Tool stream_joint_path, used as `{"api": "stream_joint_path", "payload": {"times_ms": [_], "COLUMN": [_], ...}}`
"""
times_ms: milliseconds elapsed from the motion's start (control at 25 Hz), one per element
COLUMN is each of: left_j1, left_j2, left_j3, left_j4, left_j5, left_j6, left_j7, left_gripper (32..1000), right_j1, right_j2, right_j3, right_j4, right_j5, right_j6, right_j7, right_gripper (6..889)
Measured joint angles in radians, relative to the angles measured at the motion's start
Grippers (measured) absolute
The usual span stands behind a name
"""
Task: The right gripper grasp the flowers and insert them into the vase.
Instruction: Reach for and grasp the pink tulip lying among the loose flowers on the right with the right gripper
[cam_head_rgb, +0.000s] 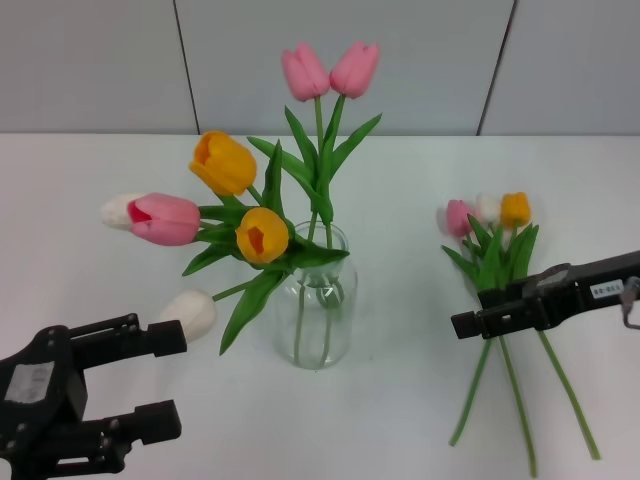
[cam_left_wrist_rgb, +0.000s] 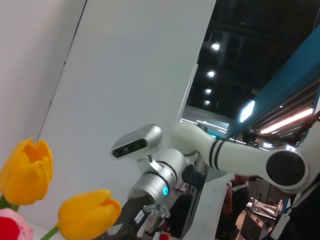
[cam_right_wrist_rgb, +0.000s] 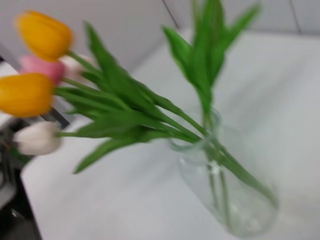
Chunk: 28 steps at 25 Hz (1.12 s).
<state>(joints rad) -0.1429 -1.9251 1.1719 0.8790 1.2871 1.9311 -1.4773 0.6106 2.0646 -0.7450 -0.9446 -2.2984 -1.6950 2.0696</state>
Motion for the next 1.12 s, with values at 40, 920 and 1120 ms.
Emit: {"api": "stream_joint_path", "payload": {"times_ms": [40, 920, 1120], "left_j1": [0.0, -0.016, -0.018], "left_j2": [-0.0001, -0.0118, -0.0132], "left_j3": [0.001, 0.001, 0.001], "left_j4": [0.0, 0.0, 0.0], "left_j5": [0.0, -0.006, -0.006], "left_j6": [0.0, -0.003, -0.003], "left_j7": [0.0, 0.007, 0.008], "left_gripper": [801, 801, 801], "right_j1": [0.026, 0.239, 0.267], "right_j2": [-0.001, 0.007, 0.01], "right_j3": [-0.004, -0.359, -0.375], "right_j4": [-0.002, 0.197, 0.294], "right_j5": [-0.054, -0.51, -0.51], "right_j6": [0.001, 0.253, 0.327], "right_j7": [0.048, 0.513, 0.531], "right_gripper": [828, 827, 827]}}
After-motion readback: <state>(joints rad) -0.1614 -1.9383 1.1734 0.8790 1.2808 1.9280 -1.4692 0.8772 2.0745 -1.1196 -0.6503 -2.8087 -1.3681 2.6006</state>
